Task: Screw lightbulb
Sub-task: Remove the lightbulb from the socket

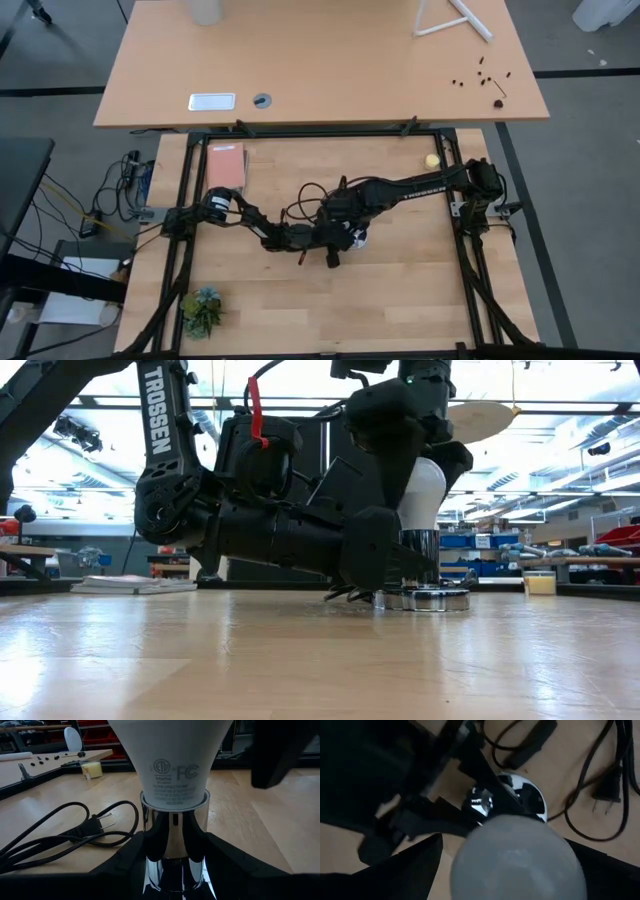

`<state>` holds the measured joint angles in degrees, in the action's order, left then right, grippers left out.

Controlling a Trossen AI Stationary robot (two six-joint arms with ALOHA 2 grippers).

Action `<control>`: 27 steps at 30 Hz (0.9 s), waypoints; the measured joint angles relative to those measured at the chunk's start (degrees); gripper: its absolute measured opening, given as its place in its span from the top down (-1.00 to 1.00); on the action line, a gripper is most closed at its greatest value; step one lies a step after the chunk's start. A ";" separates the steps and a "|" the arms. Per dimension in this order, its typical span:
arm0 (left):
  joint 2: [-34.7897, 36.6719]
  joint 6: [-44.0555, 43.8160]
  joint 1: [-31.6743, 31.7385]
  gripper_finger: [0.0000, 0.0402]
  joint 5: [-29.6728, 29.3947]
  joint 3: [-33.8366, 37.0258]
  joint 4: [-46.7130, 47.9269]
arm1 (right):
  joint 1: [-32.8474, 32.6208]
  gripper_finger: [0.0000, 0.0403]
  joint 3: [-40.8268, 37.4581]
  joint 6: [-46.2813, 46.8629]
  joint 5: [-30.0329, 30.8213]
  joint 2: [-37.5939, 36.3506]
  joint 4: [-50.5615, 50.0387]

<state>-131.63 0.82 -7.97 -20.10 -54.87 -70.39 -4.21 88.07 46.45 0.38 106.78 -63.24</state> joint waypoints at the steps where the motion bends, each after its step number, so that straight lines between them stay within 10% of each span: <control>1: 0.00 0.00 0.00 0.15 0.00 0.00 0.00 | 0.00 -0.85 0.00 -0.19 -0.02 0.00 -0.59; 17: 0.00 -0.15 0.02 0.15 -0.11 -0.02 0.07 | 0.63 -0.26 0.02 -18.77 0.24 -0.02 -3.17; 27: 0.00 -0.15 0.02 0.15 -0.13 -0.02 0.07 | 0.53 -0.45 0.02 -74.74 3.78 -0.07 -1.89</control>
<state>-131.63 0.67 -7.94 -20.23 -54.89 -70.32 -3.68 88.09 -28.29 4.15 106.72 -65.14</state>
